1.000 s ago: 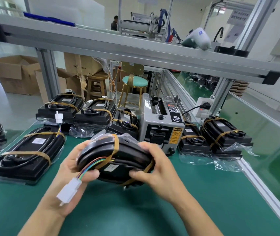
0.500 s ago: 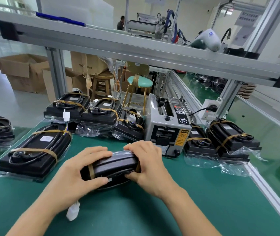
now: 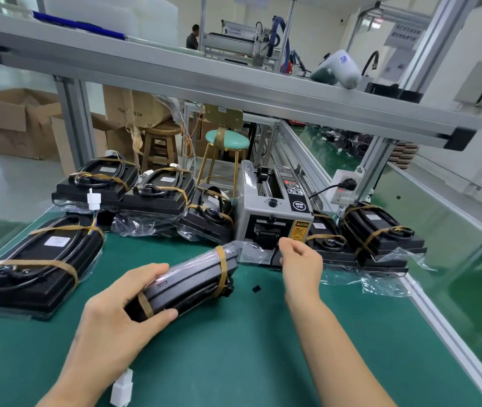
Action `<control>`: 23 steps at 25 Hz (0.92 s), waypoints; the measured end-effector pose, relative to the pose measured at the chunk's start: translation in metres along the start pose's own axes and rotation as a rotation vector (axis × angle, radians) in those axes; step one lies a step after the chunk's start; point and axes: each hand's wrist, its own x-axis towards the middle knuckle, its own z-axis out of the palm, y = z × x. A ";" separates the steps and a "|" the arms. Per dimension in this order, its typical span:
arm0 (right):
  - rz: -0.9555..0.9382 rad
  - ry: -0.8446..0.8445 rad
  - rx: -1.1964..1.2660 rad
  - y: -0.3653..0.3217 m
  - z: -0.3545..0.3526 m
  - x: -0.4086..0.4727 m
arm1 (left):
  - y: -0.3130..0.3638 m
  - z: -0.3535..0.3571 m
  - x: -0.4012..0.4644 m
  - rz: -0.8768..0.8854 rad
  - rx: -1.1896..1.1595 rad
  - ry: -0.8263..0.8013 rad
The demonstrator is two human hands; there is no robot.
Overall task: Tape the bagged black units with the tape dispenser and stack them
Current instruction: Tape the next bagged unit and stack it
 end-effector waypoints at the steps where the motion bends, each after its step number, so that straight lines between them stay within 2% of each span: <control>1: 0.031 0.024 0.016 -0.004 0.005 0.005 | 0.000 0.002 -0.002 0.011 0.011 0.001; 6: 0.117 0.050 0.095 -0.014 0.025 0.019 | -0.004 0.003 -0.003 0.025 0.003 0.020; 11: 0.317 0.133 0.235 -0.021 0.037 0.027 | -0.004 0.004 -0.005 0.024 -0.011 0.024; 14: 0.407 0.045 0.358 -0.029 0.026 0.013 | -0.002 0.006 -0.006 0.026 -0.015 0.032; 16: 0.319 -0.157 0.358 -0.035 0.011 -0.014 | 0.001 0.010 -0.008 0.016 -0.028 0.067; 20: -0.088 -0.553 0.196 -0.039 -0.005 -0.095 | 0.011 0.022 -0.015 -0.006 -0.048 0.156; 23: -0.230 -0.540 0.079 -0.020 0.002 -0.130 | 0.018 0.031 -0.021 -0.019 -0.065 0.213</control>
